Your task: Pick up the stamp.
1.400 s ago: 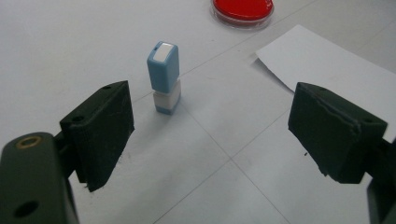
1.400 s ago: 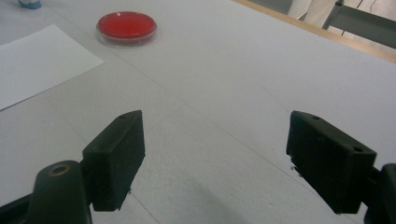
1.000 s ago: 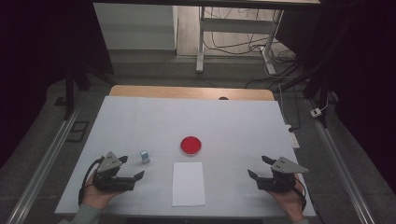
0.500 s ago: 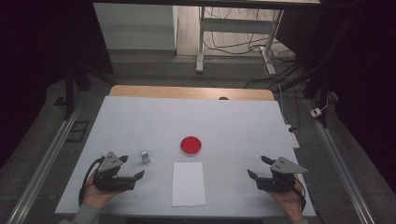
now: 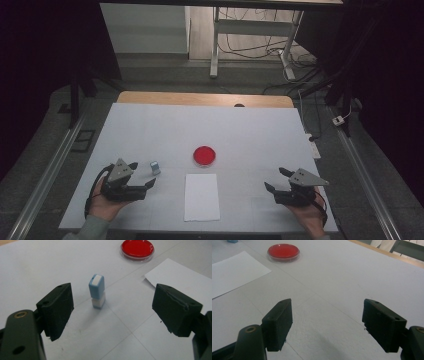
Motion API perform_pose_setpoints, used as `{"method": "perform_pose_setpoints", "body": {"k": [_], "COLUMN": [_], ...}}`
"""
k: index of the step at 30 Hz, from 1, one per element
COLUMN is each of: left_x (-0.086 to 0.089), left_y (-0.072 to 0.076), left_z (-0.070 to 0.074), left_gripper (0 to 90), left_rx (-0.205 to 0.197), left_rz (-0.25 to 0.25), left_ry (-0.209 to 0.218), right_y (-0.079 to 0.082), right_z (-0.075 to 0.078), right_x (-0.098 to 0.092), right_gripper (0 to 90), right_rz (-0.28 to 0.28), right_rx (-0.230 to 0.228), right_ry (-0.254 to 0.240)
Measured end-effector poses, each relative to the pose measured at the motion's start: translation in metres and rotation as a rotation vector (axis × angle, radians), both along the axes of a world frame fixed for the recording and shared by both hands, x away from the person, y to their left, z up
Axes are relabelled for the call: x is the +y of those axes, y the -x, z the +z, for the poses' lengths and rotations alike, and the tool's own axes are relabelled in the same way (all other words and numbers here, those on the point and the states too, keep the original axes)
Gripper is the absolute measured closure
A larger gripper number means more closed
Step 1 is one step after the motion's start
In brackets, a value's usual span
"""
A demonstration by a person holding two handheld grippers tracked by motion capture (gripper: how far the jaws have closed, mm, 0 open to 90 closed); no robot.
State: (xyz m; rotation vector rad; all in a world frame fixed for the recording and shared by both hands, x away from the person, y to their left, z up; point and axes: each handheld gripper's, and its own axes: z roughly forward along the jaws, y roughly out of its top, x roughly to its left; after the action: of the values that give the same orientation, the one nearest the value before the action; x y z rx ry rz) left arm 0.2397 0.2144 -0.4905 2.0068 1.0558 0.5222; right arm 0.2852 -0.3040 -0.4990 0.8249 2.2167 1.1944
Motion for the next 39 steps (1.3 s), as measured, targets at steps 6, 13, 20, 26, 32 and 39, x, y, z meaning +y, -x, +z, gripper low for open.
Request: {"method": "perform_pose_setpoints", "body": {"k": [6, 13, 20, 26, 32, 39], "left_x": [-0.006, -0.011, -0.014, -0.020, -0.026, -0.031], "left_y": [-0.006, -0.012, -0.021, -0.032, -0.045, -0.063], "left_z": [0.007, 0.010, 0.017, 0.023, 0.027, 0.027], "left_gripper": [18.4, 19.3, 20.1, 20.7, 21.1, 21.5], "left_rx": [0.000, 0.006, 0.018, 0.021, 0.036, 0.066], "left_rz": [-0.018, -0.032, -0.046, -0.058, -0.061, -0.055], "left_ry": [0.001, 0.001, -0.005, -0.010, -0.026, -0.051], "right_y": [0.000, 0.000, -0.001, -0.001, -0.001, -0.001], "right_z": [0.000, -0.001, -0.002, -0.003, -0.003, -0.004], "right_x": [0.001, 0.001, 0.002, 0.003, 0.004, 0.004], "right_gripper": [24.2, 24.2, 24.3, 24.3, 24.3, 24.4], "right_rz": [0.003, 0.003, 0.005, 0.005, 0.006, 0.006], "right_rx": [0.006, 0.008, 0.016, 0.019, 0.018, 0.025], "right_ry": [-0.002, -0.001, 0.006, 0.008, 0.010, 0.016]}}
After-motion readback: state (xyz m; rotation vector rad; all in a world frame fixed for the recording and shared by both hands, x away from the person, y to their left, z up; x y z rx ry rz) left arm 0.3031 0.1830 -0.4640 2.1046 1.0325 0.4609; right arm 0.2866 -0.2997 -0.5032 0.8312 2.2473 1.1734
